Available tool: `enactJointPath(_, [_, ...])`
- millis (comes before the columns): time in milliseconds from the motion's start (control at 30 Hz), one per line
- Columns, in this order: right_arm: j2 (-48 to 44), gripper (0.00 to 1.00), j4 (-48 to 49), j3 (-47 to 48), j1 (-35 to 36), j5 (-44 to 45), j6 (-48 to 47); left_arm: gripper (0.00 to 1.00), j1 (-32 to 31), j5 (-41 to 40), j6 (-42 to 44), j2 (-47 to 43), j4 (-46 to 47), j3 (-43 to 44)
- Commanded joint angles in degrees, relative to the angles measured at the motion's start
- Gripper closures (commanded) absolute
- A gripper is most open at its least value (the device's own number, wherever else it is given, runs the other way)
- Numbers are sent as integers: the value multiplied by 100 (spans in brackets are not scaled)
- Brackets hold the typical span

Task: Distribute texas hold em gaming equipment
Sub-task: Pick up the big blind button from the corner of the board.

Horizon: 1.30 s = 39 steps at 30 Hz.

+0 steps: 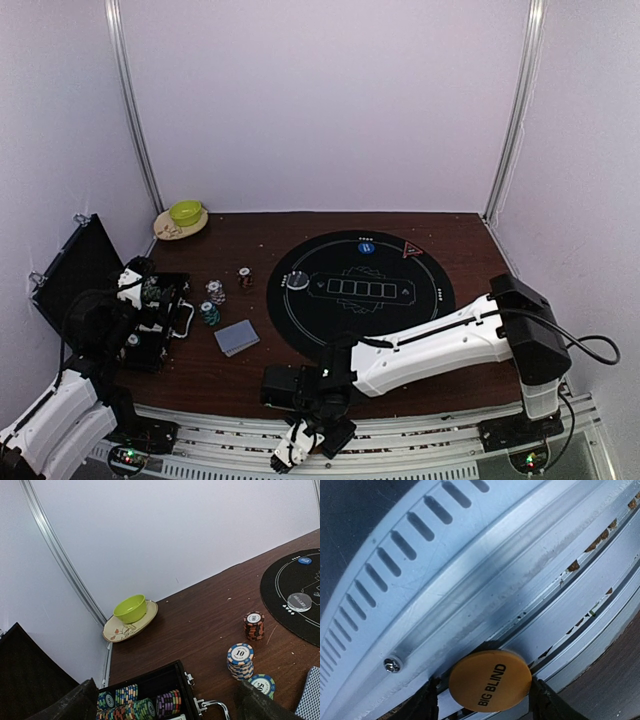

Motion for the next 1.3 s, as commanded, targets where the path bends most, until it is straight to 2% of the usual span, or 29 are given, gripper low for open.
enactJointPath(0, [157, 38, -7, 145, 41, 133, 82, 2, 45, -54, -46, -6, 197, -33])
enactJointPath(567, [211, 54, -62, 315, 61, 401, 283, 2, 39, -91, -63, -15, 216, -34])
enactJointPath(1000, [-117, 55, -39, 267, -13, 820, 376, 2, 41, -97, -63, -15, 219, -42])
enactJointPath(1267, [-415, 55, 248, 109, -519, 1089, 399, 2, 42, -82, -59, -20, 215, -42])
